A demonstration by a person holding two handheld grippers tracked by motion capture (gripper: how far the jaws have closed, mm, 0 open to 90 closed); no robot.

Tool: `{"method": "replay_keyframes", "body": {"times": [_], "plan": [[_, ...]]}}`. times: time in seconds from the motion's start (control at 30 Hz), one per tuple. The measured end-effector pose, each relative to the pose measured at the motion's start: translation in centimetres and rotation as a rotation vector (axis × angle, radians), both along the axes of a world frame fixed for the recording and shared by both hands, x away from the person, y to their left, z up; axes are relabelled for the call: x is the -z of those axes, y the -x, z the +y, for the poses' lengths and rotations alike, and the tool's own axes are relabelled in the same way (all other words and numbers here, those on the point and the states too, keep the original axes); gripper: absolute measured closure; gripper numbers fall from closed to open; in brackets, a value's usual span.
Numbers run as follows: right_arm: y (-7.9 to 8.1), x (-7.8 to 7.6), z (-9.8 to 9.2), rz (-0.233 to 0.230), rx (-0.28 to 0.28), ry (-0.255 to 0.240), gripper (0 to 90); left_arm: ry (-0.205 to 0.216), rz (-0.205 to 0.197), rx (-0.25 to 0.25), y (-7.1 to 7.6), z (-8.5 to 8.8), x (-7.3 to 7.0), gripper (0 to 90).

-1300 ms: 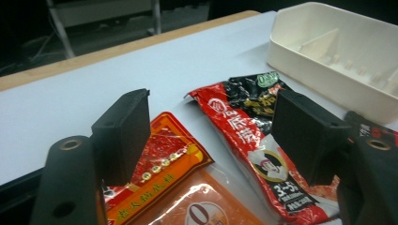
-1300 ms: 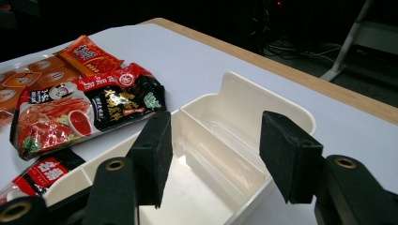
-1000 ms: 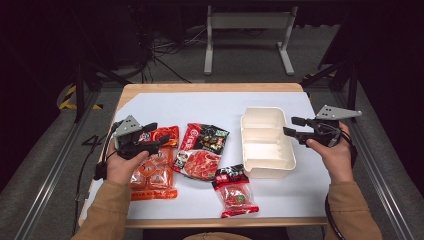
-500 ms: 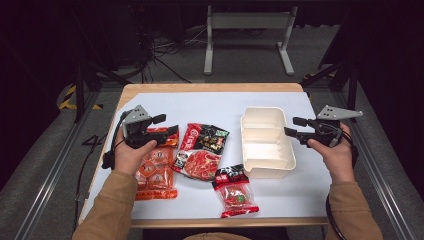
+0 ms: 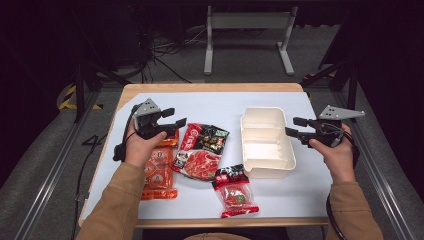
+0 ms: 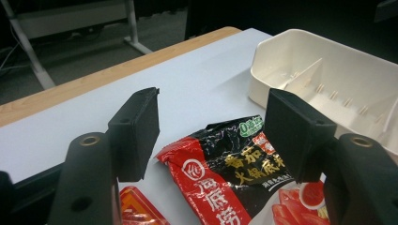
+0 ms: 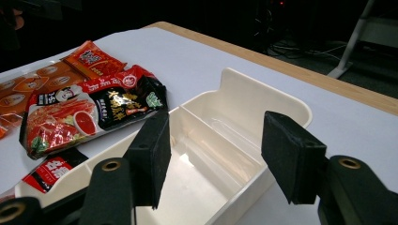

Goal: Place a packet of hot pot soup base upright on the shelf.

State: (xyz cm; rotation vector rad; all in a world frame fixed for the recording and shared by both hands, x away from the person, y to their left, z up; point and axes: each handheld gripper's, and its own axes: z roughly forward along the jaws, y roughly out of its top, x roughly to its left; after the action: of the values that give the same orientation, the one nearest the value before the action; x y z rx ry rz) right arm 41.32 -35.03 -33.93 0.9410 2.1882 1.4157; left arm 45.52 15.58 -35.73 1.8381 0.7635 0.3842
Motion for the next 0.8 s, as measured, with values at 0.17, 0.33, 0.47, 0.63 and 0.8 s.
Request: {"method": "replay_keyframes", "body": {"times": [0.17,0.33,0.47,0.63,0.8], "plan": [[-0.1,0.1,-0.1,0.002,-0.001,0.001,42.8,-0.014,0.030,-0.011,-1.0,-0.4,0.4,35.6],[0.0,0.1,-0.1,0.003,-0.001,0.003,42.6,0.016,0.058,-0.012,-2.2,-1.0,1.0,34.6],[0.0,0.2,-0.3,0.000,-0.001,-0.004,42.3,0.026,0.070,-0.009,-2.9,-1.5,1.5,33.5],[-0.1,0.3,-0.4,0.005,0.001,-0.013,41.9,0.005,0.126,-0.022,-3.7,-1.9,2.4,28.8],[-0.1,0.3,-0.3,0.010,-0.001,-0.017,41.8,-0.024,0.165,-0.025,-4.3,-2.5,3.4,23.3]]}}
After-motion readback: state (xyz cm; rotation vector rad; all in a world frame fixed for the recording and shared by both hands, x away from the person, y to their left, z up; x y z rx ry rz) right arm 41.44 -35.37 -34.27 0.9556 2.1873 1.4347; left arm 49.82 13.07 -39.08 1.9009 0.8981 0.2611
